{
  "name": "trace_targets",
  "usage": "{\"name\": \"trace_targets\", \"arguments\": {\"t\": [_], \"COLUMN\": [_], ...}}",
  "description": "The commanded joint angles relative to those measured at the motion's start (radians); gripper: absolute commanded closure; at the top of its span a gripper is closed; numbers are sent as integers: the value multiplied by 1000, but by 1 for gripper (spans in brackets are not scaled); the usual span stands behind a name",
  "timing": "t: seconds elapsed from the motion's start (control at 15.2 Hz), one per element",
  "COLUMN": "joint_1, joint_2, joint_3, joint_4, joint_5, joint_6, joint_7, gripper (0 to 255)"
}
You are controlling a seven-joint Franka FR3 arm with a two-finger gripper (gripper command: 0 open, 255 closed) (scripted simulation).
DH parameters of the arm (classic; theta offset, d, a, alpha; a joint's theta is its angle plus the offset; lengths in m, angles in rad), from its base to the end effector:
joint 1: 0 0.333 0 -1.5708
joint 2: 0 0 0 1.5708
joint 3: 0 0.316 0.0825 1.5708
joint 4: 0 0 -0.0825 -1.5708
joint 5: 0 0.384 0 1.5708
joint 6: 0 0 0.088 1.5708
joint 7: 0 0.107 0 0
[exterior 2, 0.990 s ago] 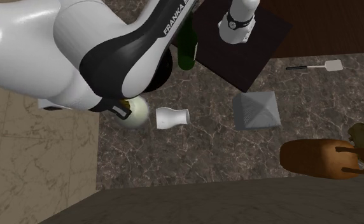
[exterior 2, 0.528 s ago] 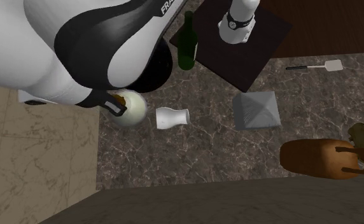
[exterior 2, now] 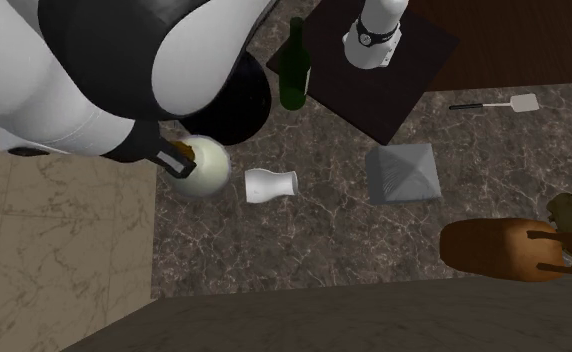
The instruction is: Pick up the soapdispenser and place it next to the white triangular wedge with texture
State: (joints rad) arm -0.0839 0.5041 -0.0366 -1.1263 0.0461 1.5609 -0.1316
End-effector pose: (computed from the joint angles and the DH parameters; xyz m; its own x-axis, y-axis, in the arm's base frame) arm 0.6897 -0.0721 0.5167 0.9978 0.0151 -0.0648 0.0127 -0.9992 -0.0372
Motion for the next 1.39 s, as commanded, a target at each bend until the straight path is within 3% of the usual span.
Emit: {"name": "trace_targets", "arguments": {"t": [0.0,0.26,0.59,1.32], "joint_1": [15,54,98,190], "joint_2": [-77,-242,-412,-715], "joint_3": [3,19,48,146], "joint_4": [-113,-356,-585,-937], "joint_5": [-3,-8,-9,28], "joint_6": [38,117,179,236], "joint_7": [15,65,136,312], "gripper": [255,255,255,255]}}
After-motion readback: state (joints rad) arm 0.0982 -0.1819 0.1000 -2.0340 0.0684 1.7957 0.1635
